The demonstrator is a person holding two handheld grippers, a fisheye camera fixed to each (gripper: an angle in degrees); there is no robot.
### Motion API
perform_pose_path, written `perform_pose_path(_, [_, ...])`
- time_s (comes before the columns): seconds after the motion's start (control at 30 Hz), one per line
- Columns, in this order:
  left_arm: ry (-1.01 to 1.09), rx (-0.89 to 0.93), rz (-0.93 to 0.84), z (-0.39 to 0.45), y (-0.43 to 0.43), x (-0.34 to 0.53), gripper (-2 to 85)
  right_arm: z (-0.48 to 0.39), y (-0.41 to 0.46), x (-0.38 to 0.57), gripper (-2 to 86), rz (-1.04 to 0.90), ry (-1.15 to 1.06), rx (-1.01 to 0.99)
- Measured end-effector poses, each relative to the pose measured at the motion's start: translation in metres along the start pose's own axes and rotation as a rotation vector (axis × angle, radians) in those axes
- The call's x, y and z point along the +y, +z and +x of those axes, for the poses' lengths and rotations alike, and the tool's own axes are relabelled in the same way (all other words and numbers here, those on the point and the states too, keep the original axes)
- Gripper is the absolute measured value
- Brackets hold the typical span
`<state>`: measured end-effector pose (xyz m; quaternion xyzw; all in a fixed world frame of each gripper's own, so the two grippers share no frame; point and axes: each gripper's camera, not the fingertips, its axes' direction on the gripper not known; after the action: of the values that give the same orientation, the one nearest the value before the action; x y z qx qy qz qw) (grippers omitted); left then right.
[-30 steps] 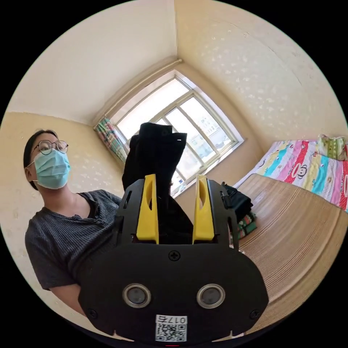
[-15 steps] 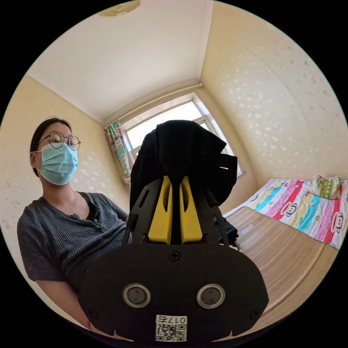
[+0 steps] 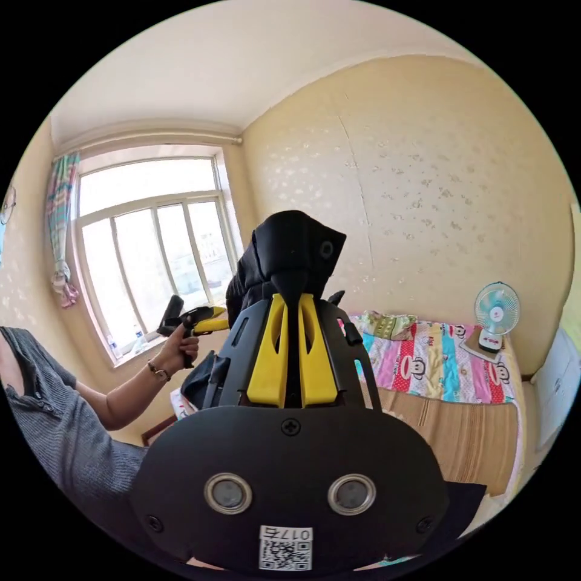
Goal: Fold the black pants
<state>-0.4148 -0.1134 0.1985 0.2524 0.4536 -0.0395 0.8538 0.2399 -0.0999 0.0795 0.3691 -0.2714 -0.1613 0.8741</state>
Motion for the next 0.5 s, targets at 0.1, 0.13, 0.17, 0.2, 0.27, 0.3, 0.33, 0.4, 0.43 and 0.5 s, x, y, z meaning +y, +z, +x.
perform_pose_path(0.1, [0.128,0.030,-0.092,0.032,0.026,0.020,18.0,-0.027,0.007,-0.002,2.9,-0.009,-0.070,0.020])
perform_pose_path(0.13, [0.163,0.094,-0.150,0.047,0.043,0.026,18.0,-0.031,0.011,-0.002,2.9,-0.019,-0.074,0.004])
perform_pose_path(0.17, [0.176,0.139,-0.172,0.053,0.051,0.028,18.1,-0.039,0.018,-0.002,2.8,-0.046,-0.078,-0.030])
perform_pose_path(0.2, [0.194,0.236,-0.211,0.063,0.067,0.031,18.4,-0.047,0.027,-0.002,2.8,-0.076,-0.083,-0.064])
perform_pose_path(0.27, [0.215,0.286,-0.268,0.073,0.087,0.033,18.6,-0.058,0.036,0.002,2.7,-0.108,-0.085,-0.126])
perform_pose_path(0.3, [0.215,0.255,-0.311,0.075,0.100,0.033,19.4,-0.065,0.040,0.006,2.7,-0.118,-0.078,-0.158])
perform_pose_path(0.33, [0.203,0.257,-0.343,0.074,0.108,0.033,19.5,-0.067,0.042,0.007,2.7,-0.122,-0.073,-0.173])
perform_pose_path(0.4, [0.149,0.289,-0.323,0.064,0.108,0.035,17.6,-0.078,0.048,0.014,2.6,-0.151,-0.070,-0.250])
perform_pose_path(0.43, [0.159,0.355,-0.303,0.059,0.104,0.036,14.5,-0.080,0.050,0.016,2.6,-0.161,-0.073,-0.267])
perform_pose_path(0.5, [0.237,0.461,-0.290,0.053,0.096,0.038,9.2,-0.087,0.046,0.020,2.6,-0.167,-0.097,-0.268])
